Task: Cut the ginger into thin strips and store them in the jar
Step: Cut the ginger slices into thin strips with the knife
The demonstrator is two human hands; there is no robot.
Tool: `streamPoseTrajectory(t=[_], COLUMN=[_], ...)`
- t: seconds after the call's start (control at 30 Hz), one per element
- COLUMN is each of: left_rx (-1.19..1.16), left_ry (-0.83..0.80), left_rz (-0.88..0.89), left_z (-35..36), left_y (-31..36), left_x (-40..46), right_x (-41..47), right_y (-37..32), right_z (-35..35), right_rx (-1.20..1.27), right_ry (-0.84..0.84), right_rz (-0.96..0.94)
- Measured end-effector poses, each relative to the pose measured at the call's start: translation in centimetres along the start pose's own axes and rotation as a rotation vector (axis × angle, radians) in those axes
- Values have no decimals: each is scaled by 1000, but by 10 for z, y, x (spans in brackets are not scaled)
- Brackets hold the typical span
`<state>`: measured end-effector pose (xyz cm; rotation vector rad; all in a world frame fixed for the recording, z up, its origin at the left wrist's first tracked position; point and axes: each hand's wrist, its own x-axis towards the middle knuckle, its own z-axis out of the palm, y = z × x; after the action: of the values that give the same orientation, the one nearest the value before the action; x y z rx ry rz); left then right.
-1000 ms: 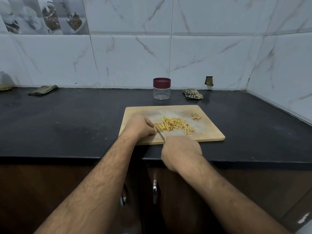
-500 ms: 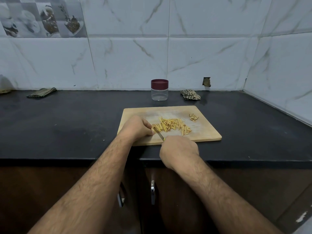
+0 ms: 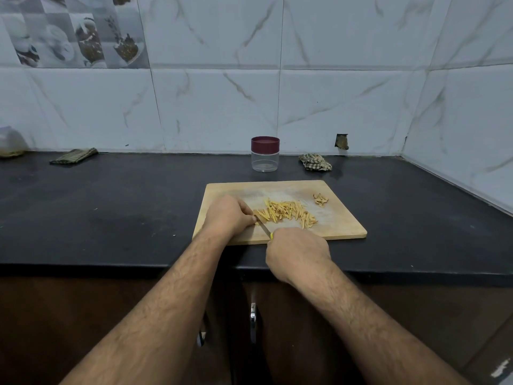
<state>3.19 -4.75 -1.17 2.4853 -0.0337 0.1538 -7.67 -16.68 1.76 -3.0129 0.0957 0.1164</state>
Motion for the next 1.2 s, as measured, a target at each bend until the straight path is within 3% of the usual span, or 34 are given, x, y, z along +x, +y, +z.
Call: streamPoseTrajectory(t=[0.43, 0.9, 1.2], left_rx=[38, -39, 9], left_ry=[38, 95, 58], left_rz=[70, 25, 72], left_z=[7, 9, 6], left_y=[-8, -13, -11], left_x=[-2, 0, -1], right_x=[6, 12, 13], right_y=[-1, -1, -4], right_z=[-4, 2, 1], right_rx=[9, 54, 50], right_ry=[-15, 21, 9], right_rz=[37, -16, -18])
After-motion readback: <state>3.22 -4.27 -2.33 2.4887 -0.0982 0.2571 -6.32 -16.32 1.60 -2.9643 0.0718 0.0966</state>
